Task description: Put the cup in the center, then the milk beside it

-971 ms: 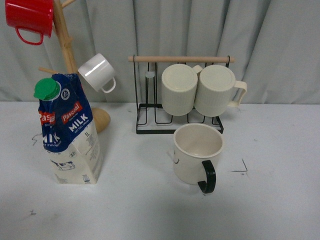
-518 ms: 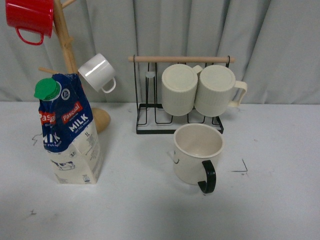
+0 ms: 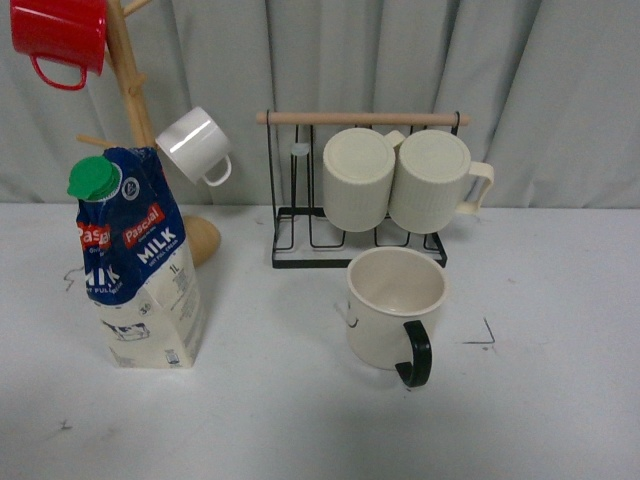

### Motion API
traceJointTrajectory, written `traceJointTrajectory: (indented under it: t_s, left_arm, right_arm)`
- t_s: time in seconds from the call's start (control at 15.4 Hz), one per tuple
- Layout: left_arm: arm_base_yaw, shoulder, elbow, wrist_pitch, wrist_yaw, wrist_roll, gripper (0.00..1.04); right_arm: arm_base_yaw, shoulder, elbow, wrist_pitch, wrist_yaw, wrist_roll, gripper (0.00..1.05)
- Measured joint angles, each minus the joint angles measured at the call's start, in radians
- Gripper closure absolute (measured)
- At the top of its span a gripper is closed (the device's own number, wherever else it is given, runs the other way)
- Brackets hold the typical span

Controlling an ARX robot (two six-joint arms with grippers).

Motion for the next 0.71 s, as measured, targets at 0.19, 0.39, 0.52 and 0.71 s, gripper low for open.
traceJointTrajectory:
  t_s: [0.19,0.39,0.52,0.71]
  left_arm:
    - [-0.025,0.045,0.048,-0.154,-0.063,-0.031,0.07]
    - [-0.127,0.469,0.276,-0.245,-0.229,-0.143,0.07]
    - [-0.109,0.668,0.347,-0.047,-0.186,-0.15,0.07]
    - [-0.056,1.057,0.539,0.183,-0.069,-0.141,0.07]
  right_arm:
    - [0.0,0.0,0.0,-0.001,0.0,0.0,0.25]
    - [0.0,0.0,0.0,0.0,0.0,0.0,0.08]
    - [0.0,0.0,0.0,0.0,0.0,0.0,0.06]
    - [0.0,0.0,0.0,0.0,0.0,0.0,0.06]
